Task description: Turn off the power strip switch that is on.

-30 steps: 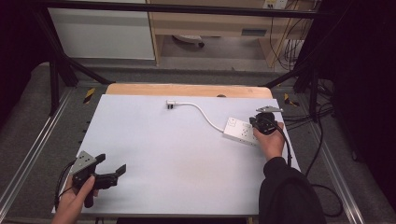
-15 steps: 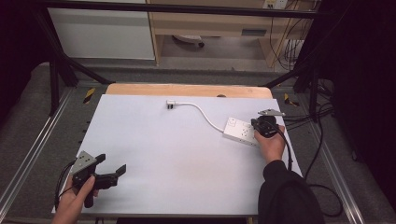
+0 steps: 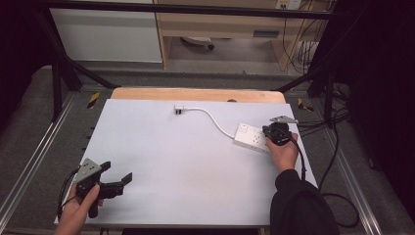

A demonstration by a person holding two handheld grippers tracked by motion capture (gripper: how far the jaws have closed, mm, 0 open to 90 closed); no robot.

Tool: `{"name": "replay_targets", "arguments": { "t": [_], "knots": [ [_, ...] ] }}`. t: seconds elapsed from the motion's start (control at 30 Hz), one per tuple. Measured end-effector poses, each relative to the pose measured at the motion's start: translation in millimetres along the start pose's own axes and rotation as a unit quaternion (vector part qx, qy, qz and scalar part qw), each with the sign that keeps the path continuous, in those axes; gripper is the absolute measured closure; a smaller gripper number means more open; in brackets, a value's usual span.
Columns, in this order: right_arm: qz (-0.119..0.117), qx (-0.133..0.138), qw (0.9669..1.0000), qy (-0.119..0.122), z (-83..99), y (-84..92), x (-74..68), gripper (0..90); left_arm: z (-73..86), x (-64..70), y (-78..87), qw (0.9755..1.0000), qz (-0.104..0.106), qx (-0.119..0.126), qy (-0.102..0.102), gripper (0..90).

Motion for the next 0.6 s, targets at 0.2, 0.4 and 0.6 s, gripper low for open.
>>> {"name": "replay_targets", "arguments": {
  "t": [0.2, 0.4, 0.6],
  "knots": [
    [-0.003, -0.001, 1.0000, 0.000, -0.7, -1.1, -2.3, 90.0, 0.0, 0.1, 0.0, 1.0000, 0.000, 0.000, -0.001, 6.2],
    [-0.003, -0.003, 1.0000, 0.003, -0.8, -2.5, -2.8, 90.0, 0.0, 0.1, 0.0, 1.0000, 0.001, 0.000, -0.002, 6.2],
    [-0.004, -0.006, 1.0000, 0.001, -0.6, -4.2, -4.1, 90.0, 0.0, 0.5, -0.1, 1.0000, 0.000, -0.001, -0.002, 6.2]
  ]
}}
Point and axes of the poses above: each handheld gripper's, and its own axes: y roughly backward along the jaws, z roughly out of its underside, x roughly to its right, the point moved 6 cm from there along -y, roughly forward along the jaws, and after that the axes turned 8 degrees about -x, right-handed, at the moved point
